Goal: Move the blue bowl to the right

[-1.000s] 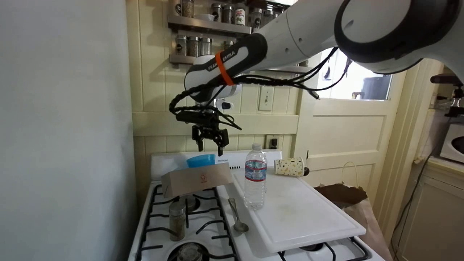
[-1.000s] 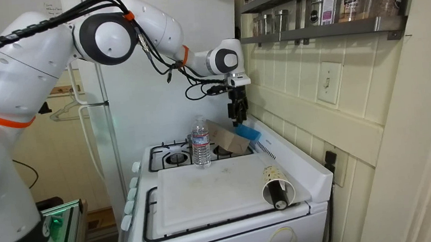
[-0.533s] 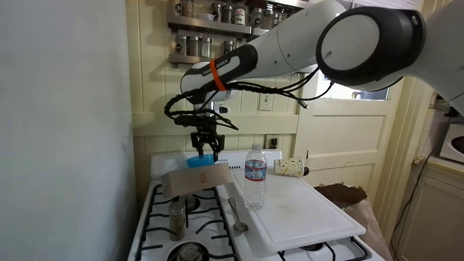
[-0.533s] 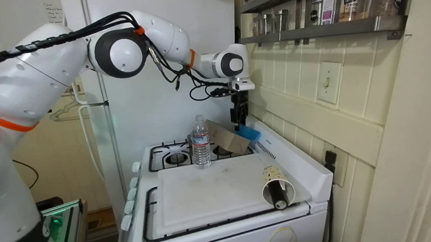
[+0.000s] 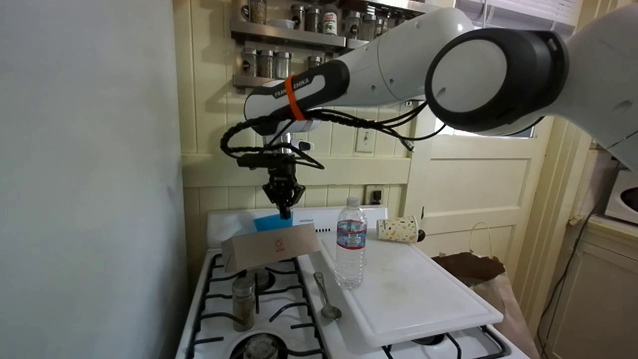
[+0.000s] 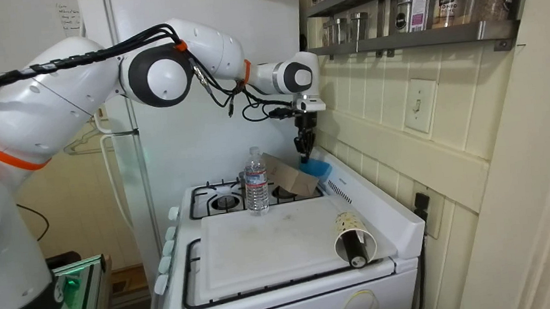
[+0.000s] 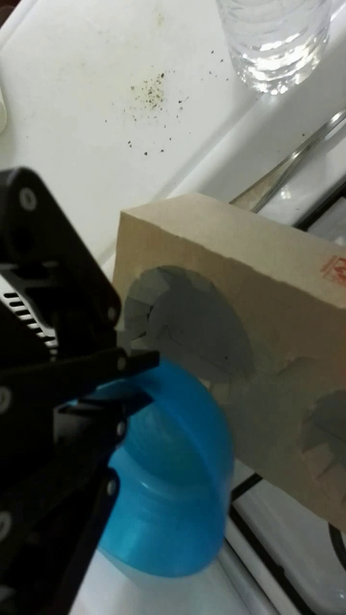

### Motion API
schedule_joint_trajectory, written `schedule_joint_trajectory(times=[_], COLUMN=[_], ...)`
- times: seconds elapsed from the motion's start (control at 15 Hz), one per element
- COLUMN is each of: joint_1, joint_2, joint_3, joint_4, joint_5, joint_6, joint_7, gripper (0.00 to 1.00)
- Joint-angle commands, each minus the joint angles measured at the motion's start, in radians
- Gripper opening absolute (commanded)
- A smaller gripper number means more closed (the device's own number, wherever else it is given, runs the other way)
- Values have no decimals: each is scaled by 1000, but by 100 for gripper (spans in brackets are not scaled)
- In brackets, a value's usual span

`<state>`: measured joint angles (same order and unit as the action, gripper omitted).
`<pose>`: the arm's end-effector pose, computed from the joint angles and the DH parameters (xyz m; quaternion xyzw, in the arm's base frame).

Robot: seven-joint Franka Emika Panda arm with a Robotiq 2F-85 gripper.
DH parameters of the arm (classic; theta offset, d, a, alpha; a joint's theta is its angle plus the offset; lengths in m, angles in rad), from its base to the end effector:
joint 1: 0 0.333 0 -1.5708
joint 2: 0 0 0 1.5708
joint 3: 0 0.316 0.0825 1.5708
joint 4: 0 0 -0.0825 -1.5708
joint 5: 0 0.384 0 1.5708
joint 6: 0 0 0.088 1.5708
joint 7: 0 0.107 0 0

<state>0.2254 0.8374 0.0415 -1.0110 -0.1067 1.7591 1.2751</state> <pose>0.7383 0.1810 0.3434 0.8771 -0.4768 -0.0066 0.0569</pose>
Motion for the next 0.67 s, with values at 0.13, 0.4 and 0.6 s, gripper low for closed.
schedule_joint_trajectory(times=[0.13,0.4,0.6], joint_1=[0,18,42], joint_2=[8,-73,-148], joint_3=[4,1,-14], joint_4=[47,-45,-175], joint_5=[14,-13,-30], joint_6=[-10,69,219], joint_7=[5,22,111], gripper=[1,1,1])
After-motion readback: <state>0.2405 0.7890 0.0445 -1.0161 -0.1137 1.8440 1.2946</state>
